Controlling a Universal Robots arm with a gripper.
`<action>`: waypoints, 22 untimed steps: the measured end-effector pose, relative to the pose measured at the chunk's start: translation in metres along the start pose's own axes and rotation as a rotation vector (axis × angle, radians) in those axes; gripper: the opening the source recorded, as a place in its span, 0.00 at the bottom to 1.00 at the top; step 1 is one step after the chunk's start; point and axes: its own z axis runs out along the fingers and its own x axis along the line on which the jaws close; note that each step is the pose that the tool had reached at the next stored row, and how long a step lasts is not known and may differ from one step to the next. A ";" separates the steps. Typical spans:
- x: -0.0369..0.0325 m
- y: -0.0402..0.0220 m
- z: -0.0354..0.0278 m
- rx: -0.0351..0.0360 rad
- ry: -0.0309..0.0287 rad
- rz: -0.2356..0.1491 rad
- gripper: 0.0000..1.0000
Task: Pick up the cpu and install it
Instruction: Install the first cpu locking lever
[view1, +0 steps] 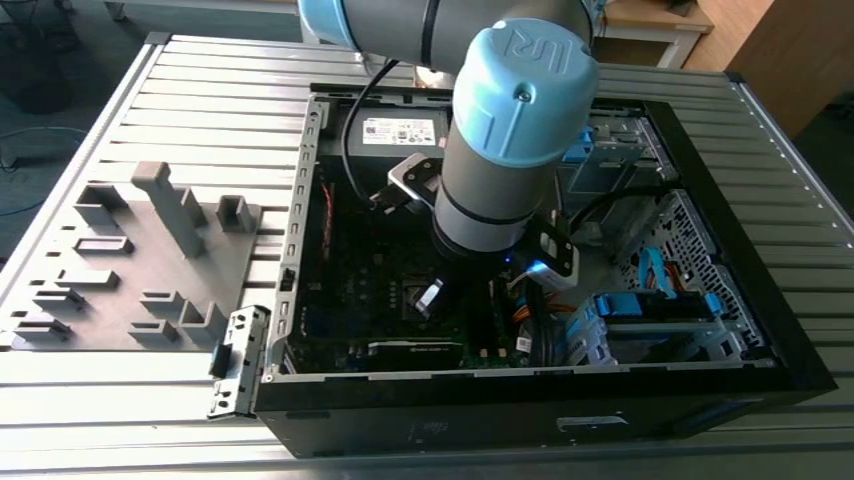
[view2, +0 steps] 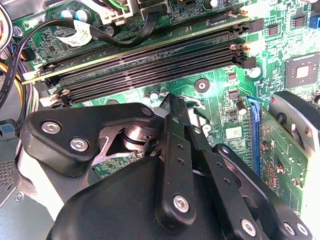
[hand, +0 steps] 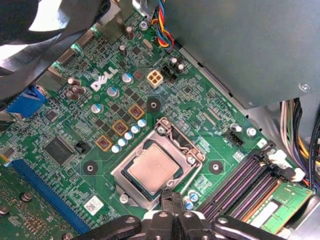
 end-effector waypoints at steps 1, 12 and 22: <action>0.0001 -0.0001 0.0003 0.0004 0.0002 0.000 0.11; 0.0002 -0.0009 0.0026 0.0022 0.0023 0.000 0.11; -0.0023 -0.0036 0.0059 0.0024 0.0024 0.000 0.11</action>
